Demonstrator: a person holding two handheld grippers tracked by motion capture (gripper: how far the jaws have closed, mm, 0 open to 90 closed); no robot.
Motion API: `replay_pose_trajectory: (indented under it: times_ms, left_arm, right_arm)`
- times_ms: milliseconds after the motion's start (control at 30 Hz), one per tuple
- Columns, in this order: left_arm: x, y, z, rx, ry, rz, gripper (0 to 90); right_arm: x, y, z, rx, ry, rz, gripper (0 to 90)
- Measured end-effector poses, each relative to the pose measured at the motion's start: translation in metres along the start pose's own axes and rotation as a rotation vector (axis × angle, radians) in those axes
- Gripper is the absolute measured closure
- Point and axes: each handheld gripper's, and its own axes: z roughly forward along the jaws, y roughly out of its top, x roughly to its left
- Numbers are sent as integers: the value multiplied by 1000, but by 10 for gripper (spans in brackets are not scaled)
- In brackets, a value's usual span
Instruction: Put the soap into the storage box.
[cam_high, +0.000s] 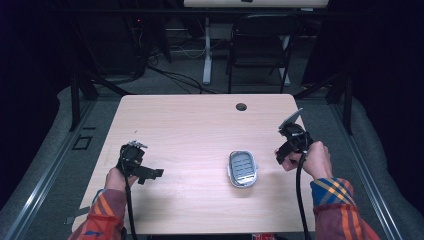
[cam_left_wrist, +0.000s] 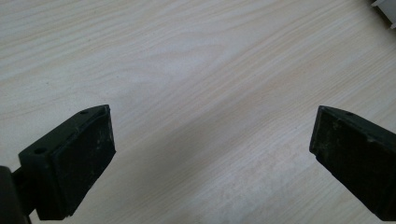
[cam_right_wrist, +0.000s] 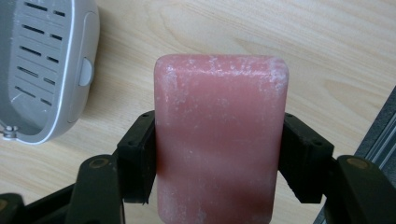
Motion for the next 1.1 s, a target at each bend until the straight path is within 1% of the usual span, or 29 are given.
replay_pose_trajectory:
  times_ms: [67,133,167,200,233,300,333,400,433,467,500,633,733,800,833,867,967,1033,1067,1100]
  left_arm:
    - [0,0,0,0,0,1,0]
    - [0,0,0,0,1,2,0]
    - [0,0,0,1,0,1,0]
    - [0,0,0,1,0,1,0]
    - [0,0,0,1,-2,3,0]
    - [0,0,0,0,0,3,0]
    - [0,0,0,0,0,2,0]
    - [0,0,0,0,0,1,0]
    - [0,0,0,-1,0,1,0]
    - [0,0,0,-1,0,1,0]
    - [0,0,0,-1,0,1,0]
    - [0,0,0,-1,0,2,0]
    - [0,0,0,-2,0,3,0]
    - [0,0,0,-2,0,3,0]
    - [0,0,0,-1,-1,2,0]
    - [1,0,0,-2,-1,1,0]
    - [0,0,0,-1,-1,2,0]
    - [0,0,0,0,-1,7,0]
    - [0,0,0,0,-2,7,0]
    - [0,0,0,0,-1,7,0]
  right_arm:
    - [3,2,-5,-8,-7,-4,368]
    - [4,2,-5,-9,-3,-5,368]
    - [6,4,-9,-12,-9,-16,368]
    - [6,4,-9,-12,-9,-16,368]
    - [10,5,-12,-19,-13,-24,368]
    - [13,7,-15,-18,-15,-32,368]
    - [15,8,-16,-21,-10,-38,368]
    - [16,9,-18,-21,-15,-43,368]
    - [19,11,-20,-15,-9,-59,368]
    - [22,11,-20,-25,-12,-51,368]
    - [23,12,-21,-29,-15,-56,368]
    - [27,15,-22,-22,-13,-64,369]
    - [32,18,-23,-19,-12,-83,368]
    - [35,19,-24,-24,-11,-83,368]
    - [35,21,-26,-10,-11,-98,368]
    - [36,21,-26,-24,-10,-89,368]
    - [39,23,-28,-30,-8,-93,369]
    - [40,24,-29,-17,-8,-106,368]
    - [42,25,-29,-27,-10,-97,368]
    - [42,25,-29,-30,-6,-100,368]
